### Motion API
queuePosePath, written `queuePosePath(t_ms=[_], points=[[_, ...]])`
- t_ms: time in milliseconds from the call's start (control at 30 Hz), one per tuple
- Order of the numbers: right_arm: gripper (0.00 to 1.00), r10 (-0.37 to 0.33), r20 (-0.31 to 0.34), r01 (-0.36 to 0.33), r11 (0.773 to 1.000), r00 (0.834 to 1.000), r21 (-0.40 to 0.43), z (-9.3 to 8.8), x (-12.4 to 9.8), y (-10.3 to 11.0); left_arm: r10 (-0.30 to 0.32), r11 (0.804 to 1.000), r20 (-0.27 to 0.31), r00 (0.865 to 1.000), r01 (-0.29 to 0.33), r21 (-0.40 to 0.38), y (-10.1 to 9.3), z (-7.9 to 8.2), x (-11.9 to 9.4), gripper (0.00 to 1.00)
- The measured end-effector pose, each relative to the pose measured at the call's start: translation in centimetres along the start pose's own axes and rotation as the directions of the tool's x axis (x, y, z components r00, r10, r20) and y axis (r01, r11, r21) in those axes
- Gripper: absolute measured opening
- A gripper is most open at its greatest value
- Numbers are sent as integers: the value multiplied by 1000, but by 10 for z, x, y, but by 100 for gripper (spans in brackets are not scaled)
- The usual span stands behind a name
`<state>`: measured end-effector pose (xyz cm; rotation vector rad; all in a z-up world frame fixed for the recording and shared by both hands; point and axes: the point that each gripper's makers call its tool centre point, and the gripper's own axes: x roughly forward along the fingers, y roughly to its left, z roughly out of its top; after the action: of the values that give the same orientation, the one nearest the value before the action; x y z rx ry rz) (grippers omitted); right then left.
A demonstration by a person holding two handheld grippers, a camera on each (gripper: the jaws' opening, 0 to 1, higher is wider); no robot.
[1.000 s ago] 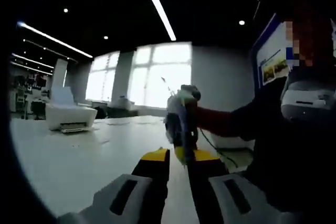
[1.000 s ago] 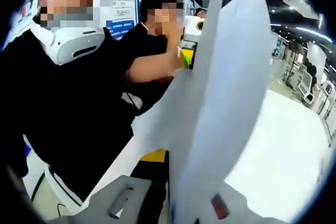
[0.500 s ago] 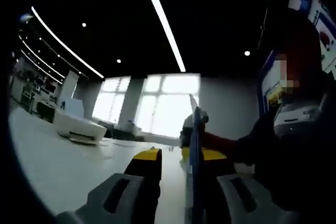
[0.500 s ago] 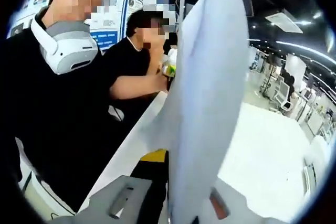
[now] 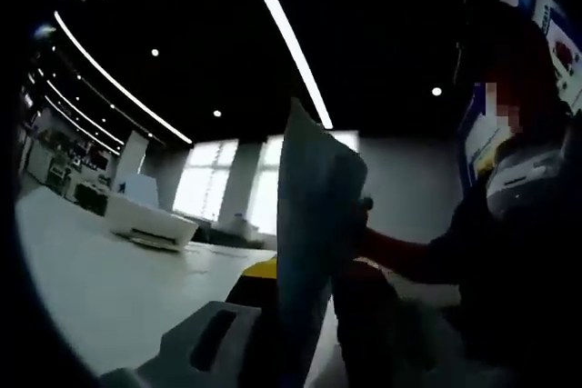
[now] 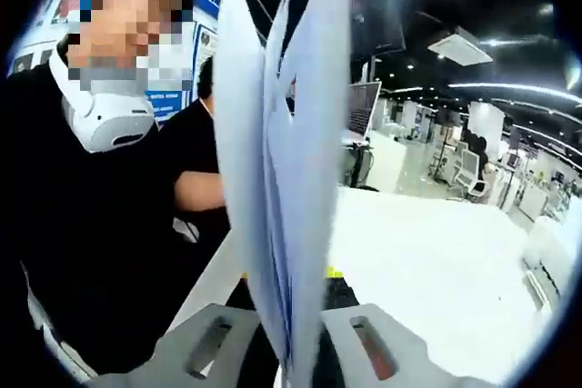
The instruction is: Organize the stack of printing papers by aligning and flattening the scattered papers on the table
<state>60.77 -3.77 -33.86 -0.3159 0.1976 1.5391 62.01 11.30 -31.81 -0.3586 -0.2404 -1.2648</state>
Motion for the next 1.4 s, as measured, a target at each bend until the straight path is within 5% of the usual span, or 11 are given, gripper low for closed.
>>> queuePosePath(t_ms=[67, 233, 400, 667, 900, 1033, 1400], points=[[0, -42, 35, 41, 999, 999, 30, -3, 3, -2, 39, 998, -2, 999, -39, 46, 3, 3, -1, 6], [0, -130, 109, 124, 990, 986, 63, -14, 12, -8, 177, 977, -71, 982, -167, 130, 9, 6, -5, 6], [0, -188, 150, 176, 980, 971, 88, -23, 21, -14, 251, 957, -135, 959, -224, 186, 6, 7, -9, 5], [4, -222, 156, 207, 973, 962, 106, -28, 16, -19, 306, 940, -187, 933, -266, 211, 10, 3, -20, 5], [8, -287, 146, 278, 957, 947, 80, -20, 2, -25, 305, 948, -166, 938, -283, 146, 13, -1, -23, 5], [0, -295, 164, 284, 955, 941, 85, -8, -1, -27, 307, 950, -171, 936, -290, 119, 14, -3, -20, 5], [0, -328, 152, 298, 935, 932, 192, -6, 2, -37, 348, 937, -201, 916, -331, 116, 16, -2, -16, 6]])
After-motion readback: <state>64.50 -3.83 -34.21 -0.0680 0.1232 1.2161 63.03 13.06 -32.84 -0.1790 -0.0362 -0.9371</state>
